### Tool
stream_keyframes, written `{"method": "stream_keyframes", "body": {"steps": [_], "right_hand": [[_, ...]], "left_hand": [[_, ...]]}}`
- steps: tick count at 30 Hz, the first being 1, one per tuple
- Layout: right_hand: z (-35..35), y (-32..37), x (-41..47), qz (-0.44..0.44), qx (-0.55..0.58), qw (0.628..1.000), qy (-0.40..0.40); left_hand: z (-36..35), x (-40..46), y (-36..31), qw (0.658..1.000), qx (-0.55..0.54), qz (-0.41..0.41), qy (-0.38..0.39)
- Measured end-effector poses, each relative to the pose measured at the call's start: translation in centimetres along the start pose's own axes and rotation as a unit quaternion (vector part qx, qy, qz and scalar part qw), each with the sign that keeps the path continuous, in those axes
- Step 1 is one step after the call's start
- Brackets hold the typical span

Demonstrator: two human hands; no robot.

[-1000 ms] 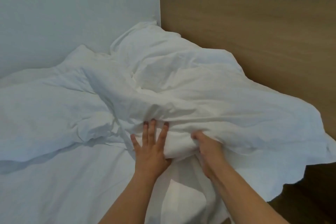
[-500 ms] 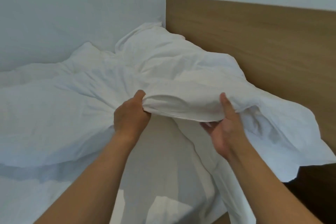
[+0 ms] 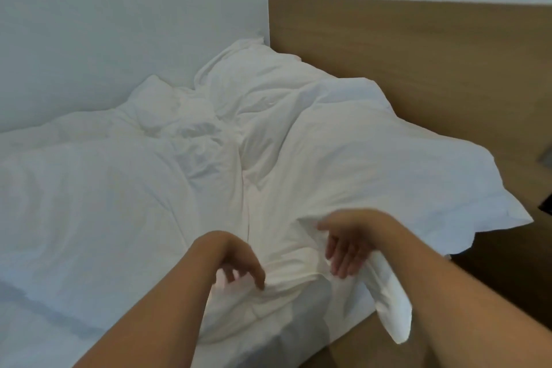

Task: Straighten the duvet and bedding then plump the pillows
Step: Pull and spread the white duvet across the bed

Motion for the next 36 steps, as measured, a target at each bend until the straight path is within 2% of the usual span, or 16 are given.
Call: {"method": "stream_keyframes", "body": {"steps": [2, 5, 8, 14, 18, 20, 22, 24, 25, 27, 29, 30, 31, 32, 34, 36], "right_hand": [[2.7, 1.7, -3.2, 0.082, 0.014, 0.995, -0.053], [8.7, 4.0, -5.2, 0.220, 0.034, 0.941, -0.253], [14.9, 5.1, -3.1, 0.234, -0.069, 0.881, -0.405], [24.3, 5.5, 3.7, 0.091, -0.143, 0.856, -0.488], [28.5, 7.1, 8.8, 0.055, -0.111, 0.875, -0.469], [29.8, 7.7, 11.2, 0.087, -0.104, 0.881, -0.454], [30.0, 7.7, 13.0, 0.132, -0.114, 0.872, -0.458], [30.9, 8.1, 12.7, 0.163, -0.191, 0.808, -0.533], [32.2, 8.5, 11.8, 0.171, -0.228, 0.759, -0.585], [35.0, 8.8, 8.9, 0.178, -0.256, 0.684, -0.660], [37.5, 8.3, 7.5, 0.170, -0.245, 0.646, -0.703], [38.1, 7.8, 7.8, 0.152, -0.252, 0.631, -0.718], [38.2, 7.4, 8.9, 0.123, -0.262, 0.633, -0.718], [37.8, 7.3, 10.4, 0.091, -0.269, 0.658, -0.697], [36.4, 7.3, 12.9, 0.039, -0.240, 0.752, -0.613], [35.2, 8.2, 13.0, 0.034, -0.177, 0.797, -0.576]], "left_hand": [[1.6, -1.3, -2.3, 0.991, -0.014, -0.079, -0.103], [4.8, -2.0, -5.7, 0.951, -0.058, -0.162, -0.258], [8.0, -1.5, -9.0, 0.926, -0.038, -0.197, -0.319], [19.5, 2.4, -15.8, 0.871, 0.037, -0.191, -0.451], [26.9, 7.3, -18.8, 0.826, 0.017, -0.160, -0.540], [29.5, 9.9, -20.3, 0.837, -0.048, -0.177, -0.515], [30.1, 12.1, -21.6, 0.874, -0.075, -0.151, -0.455], [30.1, 13.7, -22.8, 0.893, 0.021, -0.116, -0.435], [30.7, 13.9, -23.6, 0.880, 0.054, -0.130, -0.453], [31.9, 12.4, -24.7, 0.813, 0.018, -0.203, -0.546], [33.1, 11.2, -25.6, 0.737, -0.070, -0.282, -0.610], [33.3, 11.5, -25.9, 0.727, -0.081, -0.301, -0.612], [33.1, 11.9, -26.1, 0.738, -0.056, -0.304, -0.600], [32.6, 13.0, -26.0, 0.764, -0.008, -0.294, -0.574], [31.1, 15.9, -25.0, 0.810, 0.060, -0.261, -0.522], [29.6, 17.9, -23.7, 0.820, 0.074, -0.258, -0.505]]}}
Point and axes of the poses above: each hand's wrist, its own x-axis towards the middle knuckle, its own z-axis out of the back of the hand, y = z × x, the point moved 2 cm from there along x, towards the middle knuckle, and after that the axes turned 1 degree about x, right-handed, at the moved point
